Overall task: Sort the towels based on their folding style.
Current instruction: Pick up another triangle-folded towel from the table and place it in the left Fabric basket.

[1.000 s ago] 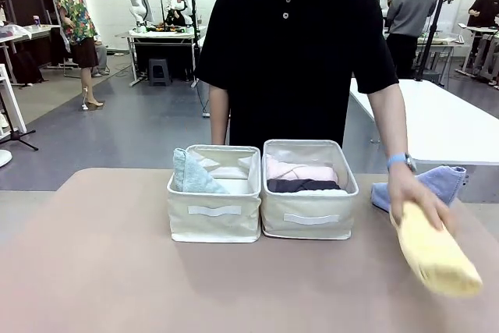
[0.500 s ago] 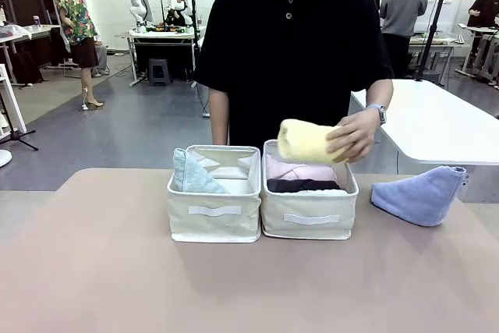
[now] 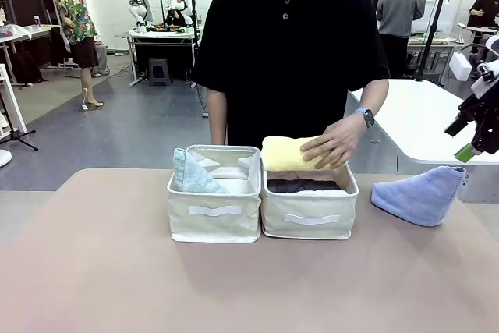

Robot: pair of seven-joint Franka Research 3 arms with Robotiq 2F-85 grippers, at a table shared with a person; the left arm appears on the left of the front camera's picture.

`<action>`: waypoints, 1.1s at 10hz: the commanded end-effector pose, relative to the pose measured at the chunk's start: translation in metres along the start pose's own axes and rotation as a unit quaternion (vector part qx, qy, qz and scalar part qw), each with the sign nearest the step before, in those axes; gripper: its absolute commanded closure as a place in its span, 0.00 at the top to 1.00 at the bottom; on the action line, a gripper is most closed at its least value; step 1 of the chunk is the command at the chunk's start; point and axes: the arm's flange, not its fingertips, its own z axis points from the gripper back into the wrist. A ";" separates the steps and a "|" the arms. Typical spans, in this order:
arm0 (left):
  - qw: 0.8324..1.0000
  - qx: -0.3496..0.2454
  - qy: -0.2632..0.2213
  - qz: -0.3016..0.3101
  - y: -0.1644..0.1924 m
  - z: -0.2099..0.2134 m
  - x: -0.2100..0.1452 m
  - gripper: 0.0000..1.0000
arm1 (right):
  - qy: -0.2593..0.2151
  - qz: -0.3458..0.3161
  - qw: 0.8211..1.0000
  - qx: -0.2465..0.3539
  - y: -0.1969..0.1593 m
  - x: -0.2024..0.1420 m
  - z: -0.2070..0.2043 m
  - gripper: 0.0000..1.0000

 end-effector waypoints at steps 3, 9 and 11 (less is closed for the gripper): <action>1.000 0.004 -0.006 -0.004 -0.001 0.000 0.001 1.00 | -0.004 0.000 1.000 -0.006 0.002 -0.001 0.007 1.00; 1.000 0.004 -0.006 -0.004 -0.001 0.000 0.001 1.00 | 0.209 -0.327 0.914 -0.118 -0.045 0.019 -0.050 1.00; 1.000 0.004 -0.006 -0.004 -0.001 0.000 0.001 1.00 | 0.216 -0.322 0.918 -0.078 -0.052 0.014 -0.064 1.00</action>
